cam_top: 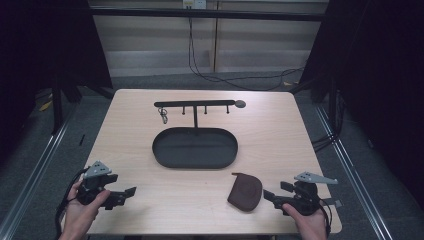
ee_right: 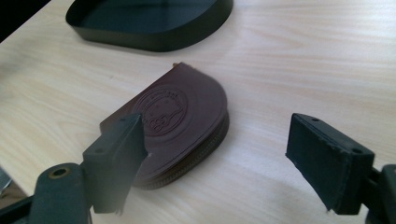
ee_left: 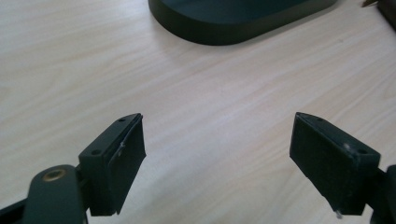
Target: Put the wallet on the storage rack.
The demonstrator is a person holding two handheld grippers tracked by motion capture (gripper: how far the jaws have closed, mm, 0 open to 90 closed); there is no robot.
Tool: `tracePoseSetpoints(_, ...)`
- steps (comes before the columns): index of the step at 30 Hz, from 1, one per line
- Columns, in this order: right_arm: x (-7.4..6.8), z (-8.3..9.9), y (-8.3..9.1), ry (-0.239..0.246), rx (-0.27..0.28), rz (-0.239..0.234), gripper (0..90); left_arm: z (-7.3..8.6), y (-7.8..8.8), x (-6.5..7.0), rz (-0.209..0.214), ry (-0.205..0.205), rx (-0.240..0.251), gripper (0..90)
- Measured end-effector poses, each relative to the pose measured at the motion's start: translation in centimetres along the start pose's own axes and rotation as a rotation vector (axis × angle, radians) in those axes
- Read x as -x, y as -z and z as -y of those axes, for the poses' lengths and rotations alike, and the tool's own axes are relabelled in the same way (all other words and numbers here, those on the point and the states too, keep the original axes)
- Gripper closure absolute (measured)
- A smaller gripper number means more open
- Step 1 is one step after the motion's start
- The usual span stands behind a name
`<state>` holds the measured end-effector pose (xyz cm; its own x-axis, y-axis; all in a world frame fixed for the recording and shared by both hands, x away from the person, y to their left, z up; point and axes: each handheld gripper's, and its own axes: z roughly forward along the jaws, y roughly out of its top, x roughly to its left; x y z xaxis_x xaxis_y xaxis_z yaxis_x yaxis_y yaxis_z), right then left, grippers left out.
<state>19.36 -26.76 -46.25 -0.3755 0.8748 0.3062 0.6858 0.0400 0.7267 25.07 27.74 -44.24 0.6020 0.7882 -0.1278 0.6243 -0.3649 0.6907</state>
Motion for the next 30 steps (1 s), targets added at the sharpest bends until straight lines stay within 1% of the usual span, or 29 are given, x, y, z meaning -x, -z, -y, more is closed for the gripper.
tracePoseSetpoints(1,0.0,0.0,0.0,0.000,0.000,0.000,18.9,0.3,0.1,0.0,0.012,0.009,0.007,18.1)
tracePoseSetpoints(2,0.0,0.1,-0.1,-0.001,-0.008,-0.010,18.9,0.8,0.4,0.1,0.023,0.025,0.037,18.5)
tracePoseSetpoints(3,-0.2,0.2,-0.2,-0.003,-0.025,-0.021,18.9,1.1,0.4,0.1,0.045,0.048,0.050,19.2)
tracePoseSetpoints(4,-0.3,0.3,-0.4,0.006,-0.039,-0.021,19.0,1.3,0.5,0.1,0.061,0.058,0.060,19.2)
tracePoseSetpoints(5,-0.5,0.3,-0.5,0.018,-0.046,-0.011,19.1,1.6,0.5,0.3,0.071,0.058,0.071,19.3)
tracePoseSetpoints(6,-0.8,0.1,-0.7,0.022,-0.054,-0.001,18.8,1.7,0.4,0.4,0.073,0.049,0.076,19.6)
tracePoseSetpoints(7,-0.8,0.1,-0.7,0.022,-0.054,-0.001,18.8,1.7,0.4,0.6,0.072,0.033,0.078,19.6)
tracePoseSetpoints(8,-1.1,-0.2,-0.8,0.025,-0.067,-0.002,18.1,1.7,0.2,0.7,0.076,0.003,0.067,20.4)
tracePoseSetpoints(9,-1.1,-0.2,-0.8,0.025,-0.067,-0.002,18.1,1.8,0.0,0.9,0.080,-0.002,0.073,20.4)
tracePoseSetpoints(11,-1.5,-0.6,-1.0,0.032,-0.095,-0.006,21.4,1.9,-0.3,0.8,0.114,0.009,0.070,21.6)
tracePoseSetpoints(12,-1.6,-0.8,-1.1,0.031,-0.109,0.006,20.2,2.1,-0.3,0.8,0.113,0.012,0.082,22.4)
tracePoseSetpoints(13,-1.7,-1.1,-1.3,0.026,-0.118,0.016,19.4,2.2,-0.4,0.8,0.112,0.009,0.079,22.8)
tracePoseSetpoints(14,-1.7,-1.6,-1.6,0.013,-0.129,0.012,22.9,2.3,-0.5,0.8,0.117,-0.003,0.069,22.7)
tracePoseSetpoints(15,-1.7,-1.6,-1.6,0.013,-0.129,0.012,22.9,2.4,-0.6,0.8,0.129,-0.003,0.065,22.7)
tracePoseSetpoints(16,-1.6,-2.2,-2.0,0.011,-0.148,0.012,22.9,2.6,-0.7,0.7,0.146,-0.009,0.056,22.2)
tracePoseSetpoints(17,-1.6,-2.2,-2.0,0.011,-0.148,0.012,22.9,2.6,-0.7,0.7,0.146,-0.009,0.056,22.0)
tracePoseSetpoints(18,-1.7,-3.0,-2.5,0.011,-0.193,0.008,22.4,2.5,-0.7,0.9,0.149,-0.006,0.063,21.8)
tracePoseSetpoints(19,-1.7,-3.0,-2.5,0.011,-0.193,0.008,22.4,2.5,-0.7,0.9,0.149,-0.006,0.063,21.3)
tracePoseSetpoints(20,-1.8,-3.4,-2.7,0.014,-0.216,0.005,21.9,2.4,-0.8,1.1,0.152,-0.008,0.063,21.3)
tracePoseSetpoints(21,-2.0,-3.9,-3.1,0.026,-0.242,0.005,24.4,2.4,-0.8,1.2,0.157,-0.013,0.061,20.6)
tracePoseSetpoints(22,-2.2,-4.2,-3.4,0.037,-0.270,0.014,24.4,2.4,-0.9,1.4,0.161,-0.026,0.061,19.7)
tracePoseSetpoints(23,-2.2,-4.2,-3.4,0.037,-0.270,0.014,24.4,2.4,-0.9,1.4,0.161,-0.026,0.061,18.9)
tracePoseSetpoints(24,-2.5,-4.6,-3.9,0.065,-0.309,0.037,23.5,2.4,-0.9,1.4,0.160,-0.028,0.061,18.4)
tracePoseSetpoints(25,-2.5,-4.6,-3.9,0.065,-0.309,0.037,23.5,2.4,-1.0,1.4,0.162,-0.027,0.060,18.4)
tracePoseSetpoints(27,-2.7,-4.9,-4.3,0.075,-0.340,0.034,23.3,2.4,-1.1,1.3,0.146,-0.018,0.068,17.8)
tracePoseSetpoints(28,-2.8,-5.2,-4.7,0.095,-0.370,0.036,20.3,2.3,-1.1,1.1,0.130,-0.004,0.079,17.8)
tracePoseSetpoints(29,-2.8,-5.2,-4.7,0.095,-0.370,0.036,20.3,2.3,-1.1,1.1,0.130,-0.004,0.079,17.9)
tracePoseSetpoints(30,-2.9,-5.5,-5.0,0.094,-0.394,0.032,20.4,2.3,-1.1,1.0,0.128,0.001,0.076,17.9)
